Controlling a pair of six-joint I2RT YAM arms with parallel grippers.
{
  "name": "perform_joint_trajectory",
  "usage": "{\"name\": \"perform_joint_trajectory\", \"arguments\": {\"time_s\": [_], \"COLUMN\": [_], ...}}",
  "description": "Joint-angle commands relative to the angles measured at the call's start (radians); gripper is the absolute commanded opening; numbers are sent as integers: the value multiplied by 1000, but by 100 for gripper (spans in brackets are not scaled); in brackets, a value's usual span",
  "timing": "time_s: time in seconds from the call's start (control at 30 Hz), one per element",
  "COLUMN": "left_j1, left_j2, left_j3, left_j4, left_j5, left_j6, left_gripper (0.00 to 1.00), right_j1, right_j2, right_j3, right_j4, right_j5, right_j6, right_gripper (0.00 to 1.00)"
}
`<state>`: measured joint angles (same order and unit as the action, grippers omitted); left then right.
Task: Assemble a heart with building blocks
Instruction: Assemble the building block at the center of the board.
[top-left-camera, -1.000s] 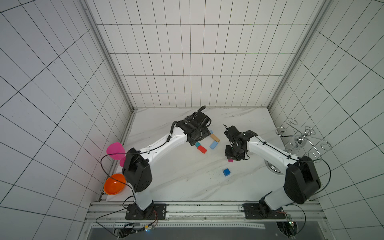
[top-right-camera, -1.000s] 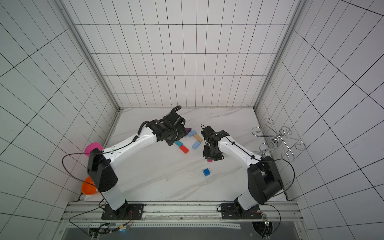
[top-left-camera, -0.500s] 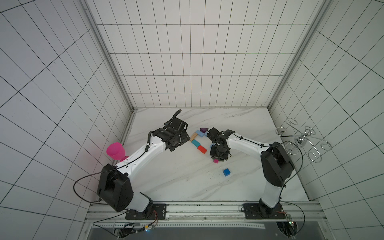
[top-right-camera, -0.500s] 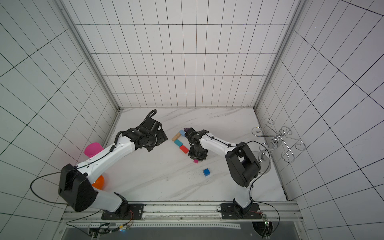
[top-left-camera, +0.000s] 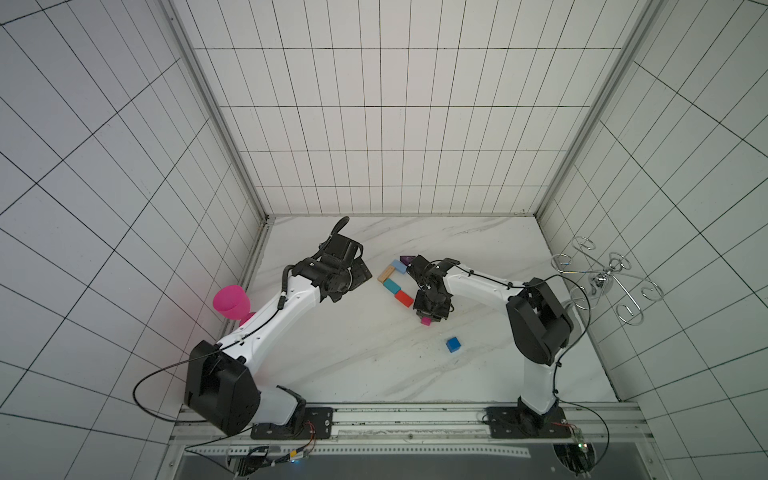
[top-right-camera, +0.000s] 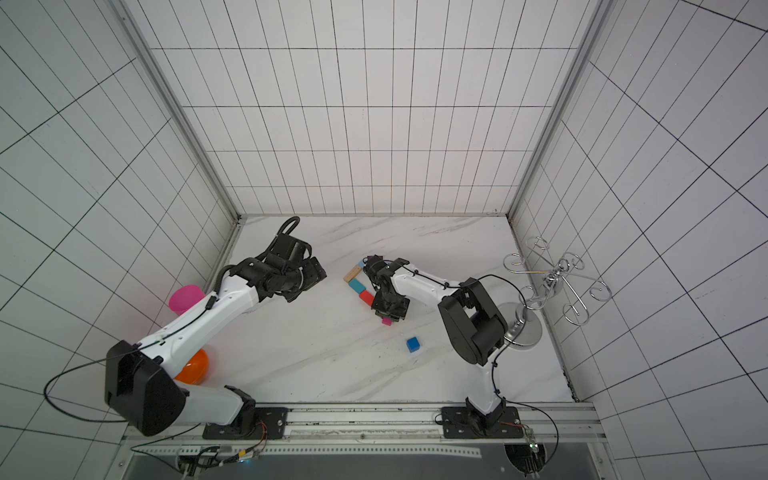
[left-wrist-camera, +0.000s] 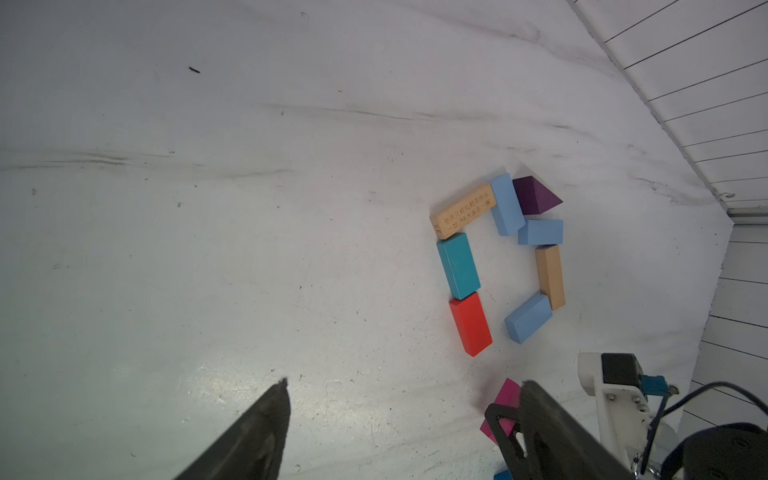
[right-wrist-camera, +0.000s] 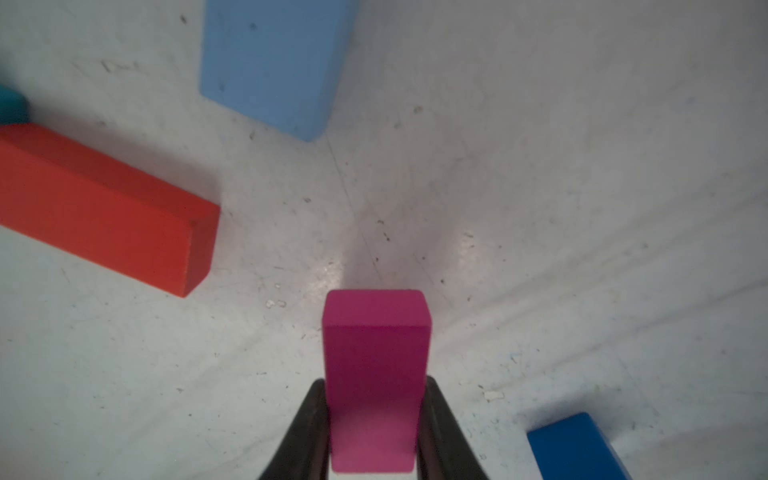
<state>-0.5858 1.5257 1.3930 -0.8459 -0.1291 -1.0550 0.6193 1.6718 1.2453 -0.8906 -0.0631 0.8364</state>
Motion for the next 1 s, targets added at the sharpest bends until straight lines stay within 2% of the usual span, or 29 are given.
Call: {"name": "perform_joint_trajectory", "arguments": {"time_s": [0.0,0.2,0.53,0.97], "left_j1": [37,73,165,205], "left_j2": [-42,-109,-159,-167], "left_j3": [-95,-170,-221,-260], "left_j4": [35,22,11,30], "left_j5": [32,35,99,148], "left_j6": [54,82,150,204], "left_gripper": [85,85,86,85], "right_j1": [45,83,89,88], "right_j2": [67,181,307,425], "right_j3": [62,111,227,361], "right_j4": [3,28,18,-12], "right_j5": [-3,-10,17,35], "right_j6": [106,166,231,276], "right_gripper": [0,0,0,0]}}
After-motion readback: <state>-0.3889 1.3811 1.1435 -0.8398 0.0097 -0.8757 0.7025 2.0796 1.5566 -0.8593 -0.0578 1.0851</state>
